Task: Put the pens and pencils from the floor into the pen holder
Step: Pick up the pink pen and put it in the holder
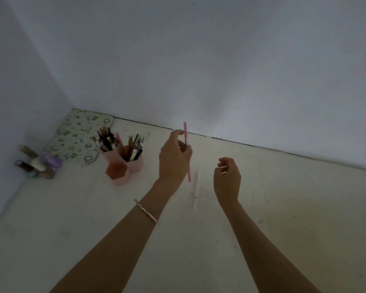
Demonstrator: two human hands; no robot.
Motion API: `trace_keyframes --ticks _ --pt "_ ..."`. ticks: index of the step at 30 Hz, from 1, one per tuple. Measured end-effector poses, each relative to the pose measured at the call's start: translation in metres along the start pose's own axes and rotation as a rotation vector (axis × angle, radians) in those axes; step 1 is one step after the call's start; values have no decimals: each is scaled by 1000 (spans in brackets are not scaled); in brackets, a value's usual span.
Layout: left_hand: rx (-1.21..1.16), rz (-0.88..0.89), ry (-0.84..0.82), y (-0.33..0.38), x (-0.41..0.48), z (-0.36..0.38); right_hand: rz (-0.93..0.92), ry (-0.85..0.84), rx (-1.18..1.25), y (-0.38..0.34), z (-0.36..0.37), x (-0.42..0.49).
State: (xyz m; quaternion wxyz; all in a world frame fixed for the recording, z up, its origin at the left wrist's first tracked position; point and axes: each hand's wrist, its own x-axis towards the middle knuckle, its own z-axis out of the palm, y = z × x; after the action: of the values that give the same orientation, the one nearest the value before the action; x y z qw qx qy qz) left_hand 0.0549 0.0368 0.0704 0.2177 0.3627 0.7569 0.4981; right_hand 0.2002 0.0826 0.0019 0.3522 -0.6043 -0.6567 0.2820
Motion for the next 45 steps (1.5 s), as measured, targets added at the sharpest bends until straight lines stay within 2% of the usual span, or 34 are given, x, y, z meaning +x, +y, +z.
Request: trace_keyframes --ticks 4,6,8,10,13,16,19,22,27,30,35,38,42,45 --pt "-84 204 121 14 13 -31 96 -155 -96 2 14 -16" --pt "-95 224 101 12 11 -34 109 -255 -206 2 23 -26" --pt "-107 213 61 9 6 -36 71 -423 -375 1 33 -35" --pt "-121 204 42 5 4 -38 37 -529 -413 -6 39 -38" --pt "-98 221 89 1 9 -54 -31 -410 -193 -31 41 -30" --pt "-5 321 251 -7 24 -86 -129 -256 112 -59 38 -20" --pt "77 350 391 -23 39 -126 -177 -164 285 -79 35 -18" --pt "139 342 414 -39 44 -144 -187 -122 364 -89 36 -20" --pt "427 428 256 -57 41 -128 -226 -132 347 -90 42 -32" --pt "748 485 378 -73 41 -127 -215 -149 363 -97 44 -38" --pt "626 398 546 -72 47 -152 -447 -79 508 -151 65 -46" --pt "562 387 564 -66 50 -165 -591 -116 400 -181 98 -52" --pt "517 371 523 -61 44 -158 -837 -70 -33 -158 119 -52" --pt "432 326 492 -70 42 -160 -885 -61 -116 -138 128 -54"
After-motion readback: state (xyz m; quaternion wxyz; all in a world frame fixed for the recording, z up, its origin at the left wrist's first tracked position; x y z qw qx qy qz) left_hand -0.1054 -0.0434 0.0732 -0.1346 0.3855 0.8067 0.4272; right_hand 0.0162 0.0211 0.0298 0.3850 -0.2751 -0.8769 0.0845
